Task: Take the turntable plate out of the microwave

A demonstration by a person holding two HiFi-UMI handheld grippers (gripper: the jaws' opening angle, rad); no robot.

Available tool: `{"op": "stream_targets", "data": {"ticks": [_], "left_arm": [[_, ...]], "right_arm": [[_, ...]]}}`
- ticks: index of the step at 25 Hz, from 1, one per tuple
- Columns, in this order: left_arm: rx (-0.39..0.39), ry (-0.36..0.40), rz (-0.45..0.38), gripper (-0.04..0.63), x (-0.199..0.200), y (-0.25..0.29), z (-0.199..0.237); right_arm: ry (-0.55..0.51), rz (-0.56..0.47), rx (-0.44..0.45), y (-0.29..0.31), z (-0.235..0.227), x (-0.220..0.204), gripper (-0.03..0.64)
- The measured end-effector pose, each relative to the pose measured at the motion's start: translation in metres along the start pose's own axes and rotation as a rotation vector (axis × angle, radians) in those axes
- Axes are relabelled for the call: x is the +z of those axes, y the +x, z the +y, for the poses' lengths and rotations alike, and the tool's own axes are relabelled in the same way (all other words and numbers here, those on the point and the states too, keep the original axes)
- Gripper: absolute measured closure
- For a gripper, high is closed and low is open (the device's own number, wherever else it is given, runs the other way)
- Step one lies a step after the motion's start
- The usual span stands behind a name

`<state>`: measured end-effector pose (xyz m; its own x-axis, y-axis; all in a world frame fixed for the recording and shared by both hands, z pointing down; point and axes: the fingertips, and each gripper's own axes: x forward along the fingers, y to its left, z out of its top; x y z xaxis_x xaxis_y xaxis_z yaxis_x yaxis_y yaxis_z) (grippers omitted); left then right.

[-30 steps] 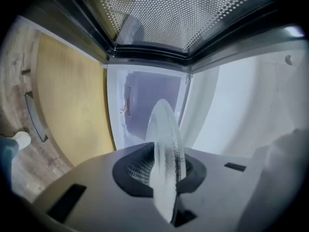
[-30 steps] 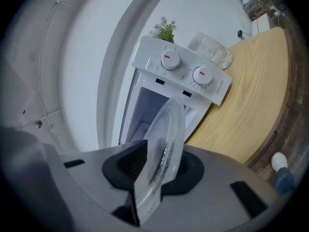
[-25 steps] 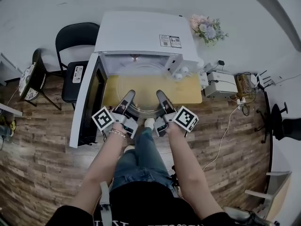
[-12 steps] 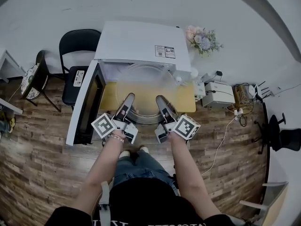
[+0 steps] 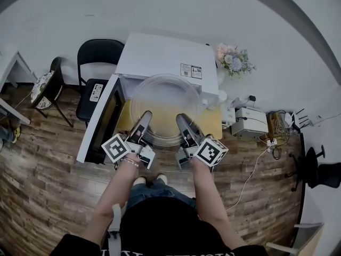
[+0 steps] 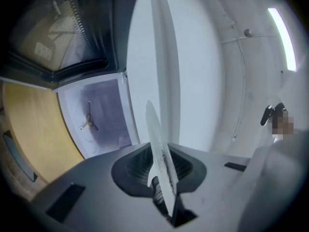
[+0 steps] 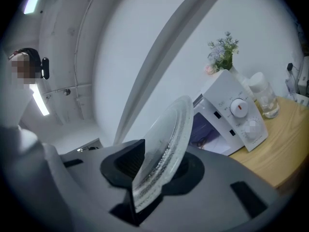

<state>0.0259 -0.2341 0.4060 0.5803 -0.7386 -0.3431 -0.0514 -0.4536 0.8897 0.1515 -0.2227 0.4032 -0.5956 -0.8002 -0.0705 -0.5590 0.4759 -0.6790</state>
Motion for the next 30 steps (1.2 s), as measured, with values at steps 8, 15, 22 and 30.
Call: {"op": "stream_targets", "data": {"ticks": [8, 15, 22, 30], "left_arm": [[-0.083, 0.217, 0.001, 0.540, 0.033, 0.029, -0.044], [-0.159, 0.429, -0.006, 0.517, 0.053, 0.060, -0.096], [-0.223, 0.650, 0.050, 0.482, 0.054, 0.085, -0.137], [-0.245, 0.847, 0.081, 0.433, 0.042, 0.092, -0.154]], "right_arm": [[-0.153, -0.033, 0.111, 0.027, 0.039, 0.045, 0.494], [-0.329, -0.086, 0.190, 0.034, 0.082, 0.093, 0.492], [-0.467, -0.163, 0.205, 0.032, 0.106, 0.127, 0.471], [-0.593, -0.207, 0.203, 0.021, 0.112, 0.139, 0.430]]}}
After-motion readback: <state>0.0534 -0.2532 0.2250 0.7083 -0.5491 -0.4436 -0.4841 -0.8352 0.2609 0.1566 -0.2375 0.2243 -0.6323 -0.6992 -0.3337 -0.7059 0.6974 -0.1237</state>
